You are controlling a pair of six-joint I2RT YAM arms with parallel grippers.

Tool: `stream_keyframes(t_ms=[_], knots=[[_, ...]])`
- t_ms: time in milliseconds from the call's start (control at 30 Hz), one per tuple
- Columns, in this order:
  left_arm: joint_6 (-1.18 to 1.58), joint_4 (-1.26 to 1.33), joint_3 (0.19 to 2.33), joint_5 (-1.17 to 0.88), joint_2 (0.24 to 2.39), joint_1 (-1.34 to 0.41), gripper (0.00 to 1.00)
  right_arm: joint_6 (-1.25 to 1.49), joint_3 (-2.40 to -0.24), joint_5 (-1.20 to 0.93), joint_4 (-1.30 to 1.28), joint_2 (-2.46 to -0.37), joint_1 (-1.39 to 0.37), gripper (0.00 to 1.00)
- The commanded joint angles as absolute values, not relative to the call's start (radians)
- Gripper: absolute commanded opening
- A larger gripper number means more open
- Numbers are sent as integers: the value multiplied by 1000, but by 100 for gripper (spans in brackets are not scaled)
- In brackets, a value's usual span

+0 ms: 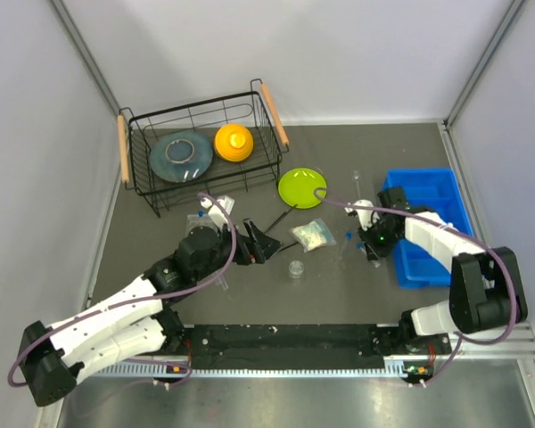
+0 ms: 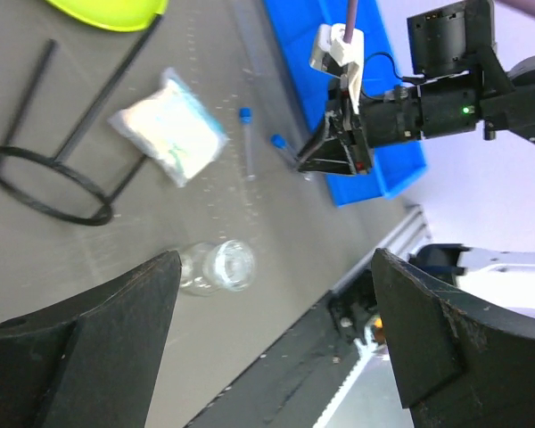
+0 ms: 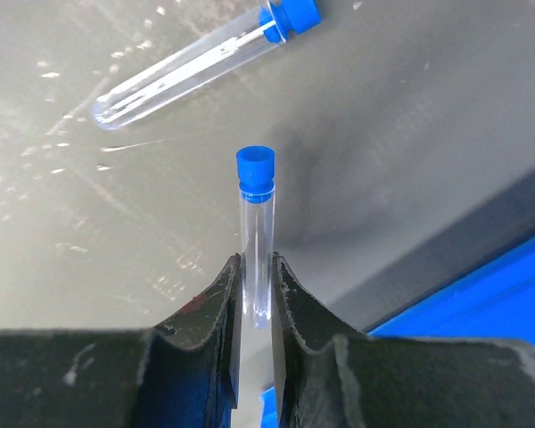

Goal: Organize the chemistry lab equipment

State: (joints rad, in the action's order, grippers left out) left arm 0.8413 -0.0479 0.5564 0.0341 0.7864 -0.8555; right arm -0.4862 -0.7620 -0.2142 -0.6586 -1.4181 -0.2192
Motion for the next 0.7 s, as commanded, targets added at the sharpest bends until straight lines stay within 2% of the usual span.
stream_keyframes(t_ms=[0,200,367,467,667], knots=[[969,265,529,-130,862,-850,93,-495,-834,-451,-689,-1267,-175,10],[1046,504,597,-245,1053,-850,92,-519,-942,-808,-741,-1151,-176,11],[1062,555,711,-310,1187,-850,88,-483,-988,-1157,-742,-1158,-187,11],[1065,534,764,-311,1249,-850,86,-502,-965,-1219,-741,-1166,-190,11],[1054,414,870,-305,1360,-854,75,-522,-954,-1229,-741,-1155,-189,11]])
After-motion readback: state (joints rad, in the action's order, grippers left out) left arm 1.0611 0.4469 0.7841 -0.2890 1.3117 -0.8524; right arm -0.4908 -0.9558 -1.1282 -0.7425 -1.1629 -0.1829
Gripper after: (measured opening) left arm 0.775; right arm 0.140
